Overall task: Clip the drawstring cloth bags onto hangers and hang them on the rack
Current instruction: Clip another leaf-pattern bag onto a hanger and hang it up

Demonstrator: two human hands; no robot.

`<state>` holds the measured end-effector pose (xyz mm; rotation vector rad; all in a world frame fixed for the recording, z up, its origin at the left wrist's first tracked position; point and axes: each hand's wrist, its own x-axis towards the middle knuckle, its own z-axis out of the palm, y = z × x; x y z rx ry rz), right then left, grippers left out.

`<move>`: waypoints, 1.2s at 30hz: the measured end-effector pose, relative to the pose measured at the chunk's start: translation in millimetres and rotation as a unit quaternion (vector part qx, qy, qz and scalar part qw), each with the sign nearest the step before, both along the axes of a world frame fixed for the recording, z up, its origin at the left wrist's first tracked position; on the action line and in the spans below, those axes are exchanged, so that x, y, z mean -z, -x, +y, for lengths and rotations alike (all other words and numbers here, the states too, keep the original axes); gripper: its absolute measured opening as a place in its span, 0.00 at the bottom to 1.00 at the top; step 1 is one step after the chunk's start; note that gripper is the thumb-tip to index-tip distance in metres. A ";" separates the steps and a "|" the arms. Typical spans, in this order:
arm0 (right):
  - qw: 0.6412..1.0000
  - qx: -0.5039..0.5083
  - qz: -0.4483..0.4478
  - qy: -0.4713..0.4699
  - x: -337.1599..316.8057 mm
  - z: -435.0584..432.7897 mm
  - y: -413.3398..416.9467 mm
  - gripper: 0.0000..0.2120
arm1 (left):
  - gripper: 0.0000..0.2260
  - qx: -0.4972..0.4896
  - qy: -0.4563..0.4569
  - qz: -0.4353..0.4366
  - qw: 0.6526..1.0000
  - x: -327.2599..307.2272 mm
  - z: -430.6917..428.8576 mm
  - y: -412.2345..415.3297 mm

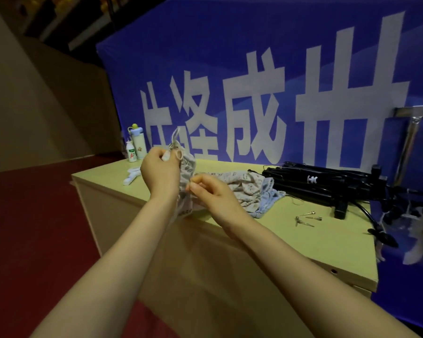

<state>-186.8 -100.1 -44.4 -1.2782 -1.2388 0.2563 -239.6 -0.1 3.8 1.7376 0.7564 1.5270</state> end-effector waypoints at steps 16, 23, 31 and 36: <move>0.975 0.105 0.120 0.157 35.1 -47.7 -42.9 0.12 | 0.12 0.157 0.185 0.196 0.950 45.6 0.0 -15.3; 0.927 0.303 0.015 0.221 56.2 -85.1 -104.2 0.13 | 0.10 0.236 0.165 0.366 0.885 62.8 -6.5 -20.1; 0.963 0.233 -0.064 0.120 50.3 -78.6 -83.4 0.06 | 0.07 0.297 0.102 0.285 0.906 67.1 -45.8 -49.3; 0.965 0.191 -0.044 0.177 55.3 -68.4 -78.8 0.10 | 0.07 0.309 0.104 0.247 0.912 67.9 -51.3 -51.4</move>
